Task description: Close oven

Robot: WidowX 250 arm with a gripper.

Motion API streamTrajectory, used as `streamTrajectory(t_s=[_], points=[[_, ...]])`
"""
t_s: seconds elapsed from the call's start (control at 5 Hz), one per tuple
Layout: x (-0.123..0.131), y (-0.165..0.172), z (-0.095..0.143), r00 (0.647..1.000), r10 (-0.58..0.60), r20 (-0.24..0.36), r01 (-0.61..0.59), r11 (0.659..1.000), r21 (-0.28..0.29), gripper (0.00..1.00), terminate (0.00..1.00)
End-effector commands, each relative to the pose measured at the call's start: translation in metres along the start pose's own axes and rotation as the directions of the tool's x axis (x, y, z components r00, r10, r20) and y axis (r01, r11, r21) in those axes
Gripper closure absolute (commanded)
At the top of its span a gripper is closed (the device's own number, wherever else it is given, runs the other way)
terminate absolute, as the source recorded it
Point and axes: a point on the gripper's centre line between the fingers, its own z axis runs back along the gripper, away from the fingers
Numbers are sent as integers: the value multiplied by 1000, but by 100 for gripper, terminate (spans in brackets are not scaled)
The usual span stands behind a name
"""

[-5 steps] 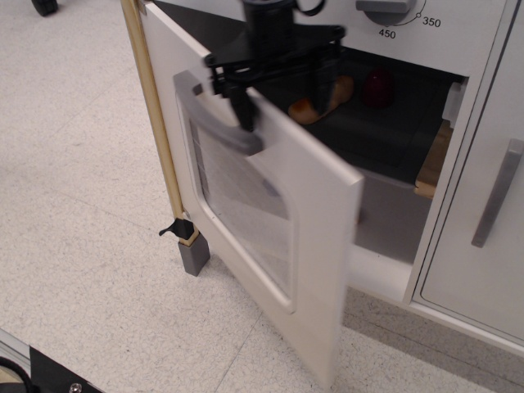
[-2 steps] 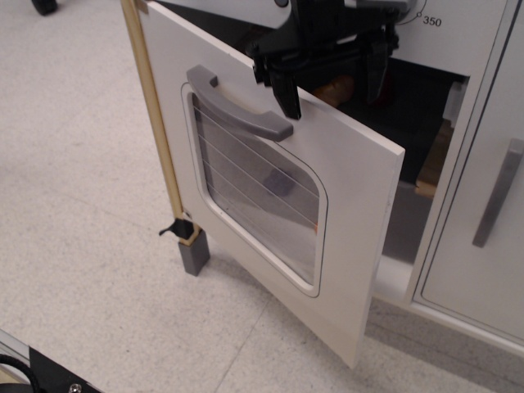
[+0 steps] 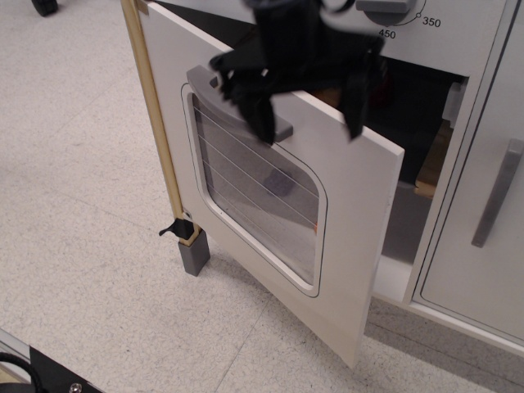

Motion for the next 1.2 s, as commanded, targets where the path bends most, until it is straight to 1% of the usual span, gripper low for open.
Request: streamTrajectory(t_s=[0.0, 0.2, 0.4, 0.6, 0.8, 1.0], points=[[-6, 23, -44, 984, -176, 41, 175, 984, 33, 0, 0], [5, 24, -68, 980, -186, 72, 181, 981, 63, 0, 0], [24, 13, -83, 976, -191, 107, 185, 981, 59, 0, 0], [39, 1, -92, 971, -204, 127, 202, 979, 30, 0, 0], [50, -11, -97, 959, -230, 163, 231, 973, 17, 0, 0], [64, -24, -103, 940, -251, 231, 257, 966, 6, 0, 0]])
